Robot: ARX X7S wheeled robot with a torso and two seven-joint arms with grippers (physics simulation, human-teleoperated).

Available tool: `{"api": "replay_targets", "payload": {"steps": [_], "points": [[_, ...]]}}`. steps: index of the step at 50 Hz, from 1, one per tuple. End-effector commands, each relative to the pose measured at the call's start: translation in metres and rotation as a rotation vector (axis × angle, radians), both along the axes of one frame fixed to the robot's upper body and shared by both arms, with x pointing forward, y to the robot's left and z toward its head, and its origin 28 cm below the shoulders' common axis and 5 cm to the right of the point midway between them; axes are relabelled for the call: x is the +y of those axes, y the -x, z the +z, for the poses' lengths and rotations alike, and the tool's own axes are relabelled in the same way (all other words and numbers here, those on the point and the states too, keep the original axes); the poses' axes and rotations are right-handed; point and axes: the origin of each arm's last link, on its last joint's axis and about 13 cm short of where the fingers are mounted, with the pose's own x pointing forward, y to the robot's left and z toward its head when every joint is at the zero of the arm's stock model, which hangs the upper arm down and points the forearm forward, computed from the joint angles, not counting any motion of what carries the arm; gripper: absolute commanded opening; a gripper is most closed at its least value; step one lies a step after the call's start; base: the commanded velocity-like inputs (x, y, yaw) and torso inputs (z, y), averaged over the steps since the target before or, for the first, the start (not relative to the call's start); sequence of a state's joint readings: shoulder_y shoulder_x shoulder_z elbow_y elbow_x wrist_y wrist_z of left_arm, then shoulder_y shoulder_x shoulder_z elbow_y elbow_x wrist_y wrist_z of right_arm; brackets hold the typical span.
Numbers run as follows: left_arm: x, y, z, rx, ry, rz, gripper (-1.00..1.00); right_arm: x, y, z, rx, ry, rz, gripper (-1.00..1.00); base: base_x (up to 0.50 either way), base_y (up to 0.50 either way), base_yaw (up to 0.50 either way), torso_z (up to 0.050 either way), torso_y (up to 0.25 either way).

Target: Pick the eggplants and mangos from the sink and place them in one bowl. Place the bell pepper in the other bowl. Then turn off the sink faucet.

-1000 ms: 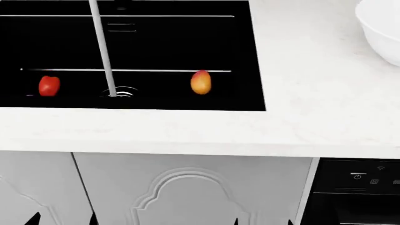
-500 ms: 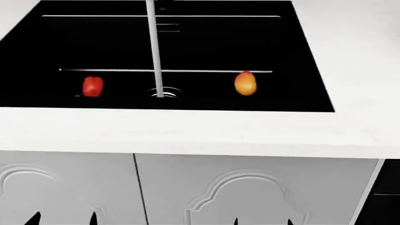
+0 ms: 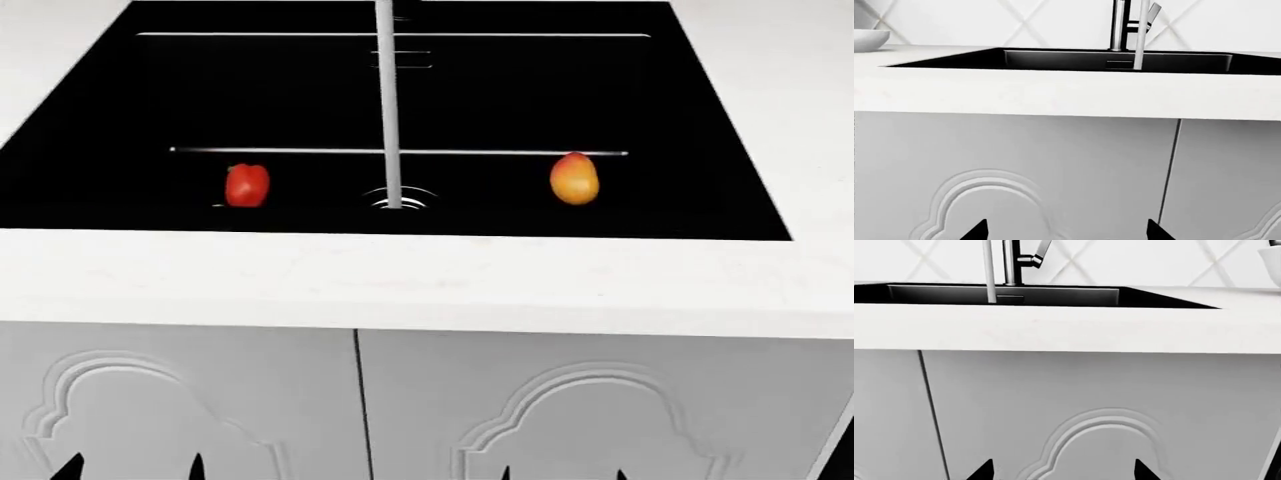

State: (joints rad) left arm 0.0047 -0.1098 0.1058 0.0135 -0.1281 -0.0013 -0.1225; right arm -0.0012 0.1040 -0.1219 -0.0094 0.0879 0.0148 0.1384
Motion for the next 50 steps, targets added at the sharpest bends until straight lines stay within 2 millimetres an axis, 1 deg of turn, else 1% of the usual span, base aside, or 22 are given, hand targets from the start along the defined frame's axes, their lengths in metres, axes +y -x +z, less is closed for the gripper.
{"api": "replay_targets", "payload": {"steps": [1, 17, 50], "points": [[-0.0003, -0.0002, 0.0017, -0.008, 0.001, 0.0, 1.0, -0.0005, -0.0007, -0.0005, 0.009, 0.003, -0.006, 1.0, 0.0, 0.0, 0.0, 0.0, 0.0], [0.0005, -0.0008, 0.0008, -0.003, 0.015, 0.007, 1.0, -0.0003, -0.0012, -0.0002, 0.011, 0.004, -0.005, 1.0, 0.0, 0.0, 0.0, 0.001, 0.0], [-0.0004, -0.0016, 0.0015, -0.007, 0.024, 0.009, 1.0, 0.0001, -0.0008, -0.0002, 0.013, 0.005, -0.005, 1.0, 0.0, 0.0, 0.0, 0.05, 0.0]]}}
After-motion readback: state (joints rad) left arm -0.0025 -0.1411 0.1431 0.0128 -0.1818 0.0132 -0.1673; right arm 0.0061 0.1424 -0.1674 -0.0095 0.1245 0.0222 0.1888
